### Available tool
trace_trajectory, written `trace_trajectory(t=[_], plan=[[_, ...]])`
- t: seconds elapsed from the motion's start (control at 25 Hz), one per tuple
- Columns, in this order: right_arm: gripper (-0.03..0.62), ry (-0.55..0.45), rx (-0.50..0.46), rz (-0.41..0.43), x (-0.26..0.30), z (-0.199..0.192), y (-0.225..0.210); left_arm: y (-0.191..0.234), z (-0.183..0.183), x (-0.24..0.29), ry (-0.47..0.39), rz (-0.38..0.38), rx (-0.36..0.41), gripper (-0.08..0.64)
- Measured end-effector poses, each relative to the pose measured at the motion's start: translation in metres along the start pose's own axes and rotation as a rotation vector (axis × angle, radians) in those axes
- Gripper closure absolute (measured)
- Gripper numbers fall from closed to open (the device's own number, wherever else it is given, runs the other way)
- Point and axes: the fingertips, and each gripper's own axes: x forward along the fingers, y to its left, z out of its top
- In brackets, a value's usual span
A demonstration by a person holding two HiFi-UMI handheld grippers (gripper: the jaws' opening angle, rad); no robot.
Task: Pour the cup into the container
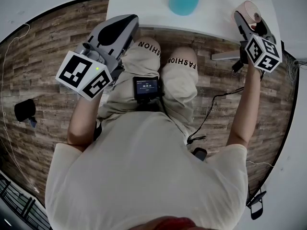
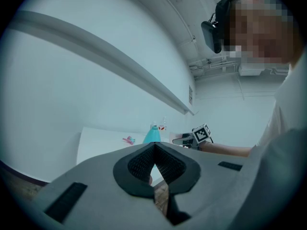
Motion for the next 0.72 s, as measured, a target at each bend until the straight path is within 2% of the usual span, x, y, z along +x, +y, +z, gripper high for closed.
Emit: trace_trajectory(t=[0.72], plan=[[0.225, 0.036, -0.005, -0.008, 0.008, -0.019, -0.005, -0.001, -0.003, 0.003, 0.009, 0.0, -0.003, 0.549]])
